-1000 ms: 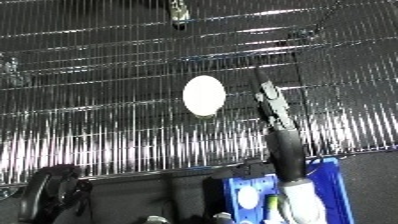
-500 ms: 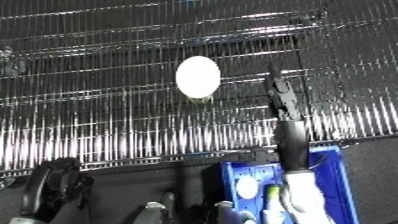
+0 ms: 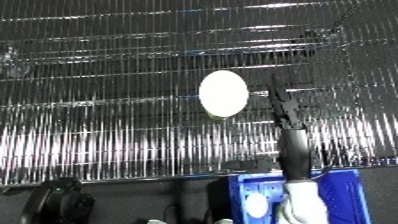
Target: Pick up the object and place it into the box
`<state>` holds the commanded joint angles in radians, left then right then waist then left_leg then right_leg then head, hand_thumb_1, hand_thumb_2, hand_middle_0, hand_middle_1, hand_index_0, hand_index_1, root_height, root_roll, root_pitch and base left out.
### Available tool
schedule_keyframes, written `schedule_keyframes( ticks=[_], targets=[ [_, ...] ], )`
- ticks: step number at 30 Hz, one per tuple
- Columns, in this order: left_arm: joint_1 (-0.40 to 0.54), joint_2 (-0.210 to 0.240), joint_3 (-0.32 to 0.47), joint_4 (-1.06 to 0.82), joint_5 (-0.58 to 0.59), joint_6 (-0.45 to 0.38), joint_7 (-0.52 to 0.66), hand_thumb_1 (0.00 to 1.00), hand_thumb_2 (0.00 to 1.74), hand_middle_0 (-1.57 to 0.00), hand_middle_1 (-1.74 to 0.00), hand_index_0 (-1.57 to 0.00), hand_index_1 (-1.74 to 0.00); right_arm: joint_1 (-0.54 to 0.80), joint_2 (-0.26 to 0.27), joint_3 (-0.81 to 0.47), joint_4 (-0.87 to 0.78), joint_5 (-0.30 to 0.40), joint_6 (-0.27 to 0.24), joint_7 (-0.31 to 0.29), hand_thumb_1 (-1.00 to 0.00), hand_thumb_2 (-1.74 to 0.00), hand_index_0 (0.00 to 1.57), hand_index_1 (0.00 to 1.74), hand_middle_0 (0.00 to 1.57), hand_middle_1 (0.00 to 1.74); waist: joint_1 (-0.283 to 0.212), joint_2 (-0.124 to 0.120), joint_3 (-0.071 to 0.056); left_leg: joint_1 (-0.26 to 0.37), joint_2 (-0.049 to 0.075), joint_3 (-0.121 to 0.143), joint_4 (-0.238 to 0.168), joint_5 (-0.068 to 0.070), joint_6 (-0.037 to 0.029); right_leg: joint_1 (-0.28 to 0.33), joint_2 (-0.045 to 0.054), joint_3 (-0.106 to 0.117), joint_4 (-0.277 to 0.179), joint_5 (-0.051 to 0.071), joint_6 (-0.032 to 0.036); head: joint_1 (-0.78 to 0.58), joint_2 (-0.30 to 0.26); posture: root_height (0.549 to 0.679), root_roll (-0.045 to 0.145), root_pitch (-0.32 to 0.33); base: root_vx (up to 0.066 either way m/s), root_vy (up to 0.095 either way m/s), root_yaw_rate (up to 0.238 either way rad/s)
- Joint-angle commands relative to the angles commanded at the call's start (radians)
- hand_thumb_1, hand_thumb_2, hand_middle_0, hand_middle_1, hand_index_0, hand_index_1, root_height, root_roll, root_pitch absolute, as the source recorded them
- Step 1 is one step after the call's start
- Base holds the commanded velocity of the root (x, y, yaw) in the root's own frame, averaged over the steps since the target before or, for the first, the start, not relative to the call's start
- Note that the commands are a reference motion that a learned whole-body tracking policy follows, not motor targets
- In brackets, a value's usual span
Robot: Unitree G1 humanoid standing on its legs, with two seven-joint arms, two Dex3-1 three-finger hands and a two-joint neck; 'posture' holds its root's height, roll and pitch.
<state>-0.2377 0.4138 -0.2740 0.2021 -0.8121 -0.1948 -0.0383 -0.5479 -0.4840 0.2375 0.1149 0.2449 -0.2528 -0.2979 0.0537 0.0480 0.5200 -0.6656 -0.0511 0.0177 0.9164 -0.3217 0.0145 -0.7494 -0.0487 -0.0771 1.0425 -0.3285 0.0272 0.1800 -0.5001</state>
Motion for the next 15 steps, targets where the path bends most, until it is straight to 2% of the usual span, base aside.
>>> schedule_keyframes(
  ticks=[7, 15],
  targets=[
    [-0.022, -0.002, -0.015, 0.0, 0.002, 0.0, 0.012, 1.0, 1.74, -1.57, -1.74, -1.57, -1.74, -0.079, -0.023, 0.018, 0.049, 0.016, -0.006, -0.012, 0.0, 0.0, 0.0, 0.0, 0.0, 0.0, 0.012, 0.01, 0.0, -0.032, -0.002, 0.0, 0.014, -0.006, 0.0041, -0.034, -0.0036, -0.005, 0.014, -0.004, -0.0017, 0.042, 0.039, 0.594, 0.057, 0.096, -0.015, 0.002, 0.017],
    [-0.029, 0.002, -0.029, 0.005, -0.01, -0.006, 0.014, 1.0, 1.74, -1.57, -1.74, -1.57, -1.74, -0.177, -0.046, 0.028, 0.107, 0.012, -0.01, -0.011, 0.0, 0.0, 0.0, 0.0, 0.0, 0.0, 0.024, 0.025, 0.0, -0.069, -0.004, 0.001, 0.031, -0.013, 0.0087, -0.071, -0.0007, -0.008, 0.032, -0.01, -0.0069, 0.09, 0.075, 0.591, 0.056, 0.12, -0.011, 0.013, 0.003]
  ],
)
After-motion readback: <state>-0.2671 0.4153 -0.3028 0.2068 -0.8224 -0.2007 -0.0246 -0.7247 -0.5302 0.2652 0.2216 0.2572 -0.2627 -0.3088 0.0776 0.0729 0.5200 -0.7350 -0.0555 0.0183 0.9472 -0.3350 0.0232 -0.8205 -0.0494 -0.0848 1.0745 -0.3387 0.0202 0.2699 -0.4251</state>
